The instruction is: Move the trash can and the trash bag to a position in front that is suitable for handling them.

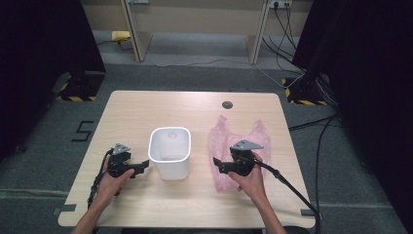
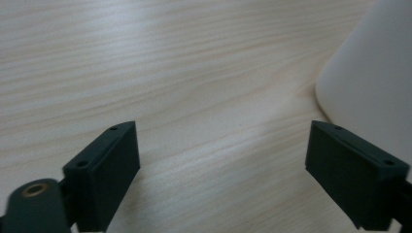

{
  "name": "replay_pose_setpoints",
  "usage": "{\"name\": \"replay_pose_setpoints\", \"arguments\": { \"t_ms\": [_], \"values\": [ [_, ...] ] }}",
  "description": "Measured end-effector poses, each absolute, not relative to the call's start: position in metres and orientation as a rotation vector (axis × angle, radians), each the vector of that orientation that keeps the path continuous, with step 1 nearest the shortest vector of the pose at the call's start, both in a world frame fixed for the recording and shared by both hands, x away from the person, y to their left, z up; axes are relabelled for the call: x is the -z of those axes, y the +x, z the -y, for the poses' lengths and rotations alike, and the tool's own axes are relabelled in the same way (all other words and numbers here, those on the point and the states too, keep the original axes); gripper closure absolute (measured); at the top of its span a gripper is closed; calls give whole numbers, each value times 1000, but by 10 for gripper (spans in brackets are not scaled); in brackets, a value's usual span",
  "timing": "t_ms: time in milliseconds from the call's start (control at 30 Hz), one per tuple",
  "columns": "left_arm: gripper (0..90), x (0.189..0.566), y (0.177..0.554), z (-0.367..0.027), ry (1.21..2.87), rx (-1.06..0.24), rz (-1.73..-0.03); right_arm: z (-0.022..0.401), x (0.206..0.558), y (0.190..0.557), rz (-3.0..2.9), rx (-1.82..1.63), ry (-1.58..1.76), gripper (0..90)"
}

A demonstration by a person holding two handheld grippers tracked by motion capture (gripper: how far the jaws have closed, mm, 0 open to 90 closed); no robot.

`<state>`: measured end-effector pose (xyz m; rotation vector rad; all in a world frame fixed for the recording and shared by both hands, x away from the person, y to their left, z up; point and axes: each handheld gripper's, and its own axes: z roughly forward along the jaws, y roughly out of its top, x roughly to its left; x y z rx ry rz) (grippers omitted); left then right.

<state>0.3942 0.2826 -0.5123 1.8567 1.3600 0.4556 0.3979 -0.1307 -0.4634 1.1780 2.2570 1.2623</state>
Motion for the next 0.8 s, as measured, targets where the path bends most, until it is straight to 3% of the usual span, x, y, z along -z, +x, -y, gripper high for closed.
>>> {"name": "replay_pose_setpoints", "arguments": {
  "t_ms": [33, 167, 800],
  "values": [
    [163, 511, 394, -282, 1850, -451, -1360, 122, 460, 401, -2251, -1262, 1171, 210],
    [145, 501, 397, -279, 1787, -440, -1378, 110, 455, 405, -2242, -1259, 1160, 211],
    [173, 498, 403, -223, 1895, -430, -1282, 91, 462, 409, -2286, -1231, 1133, 224]
  ]
}}
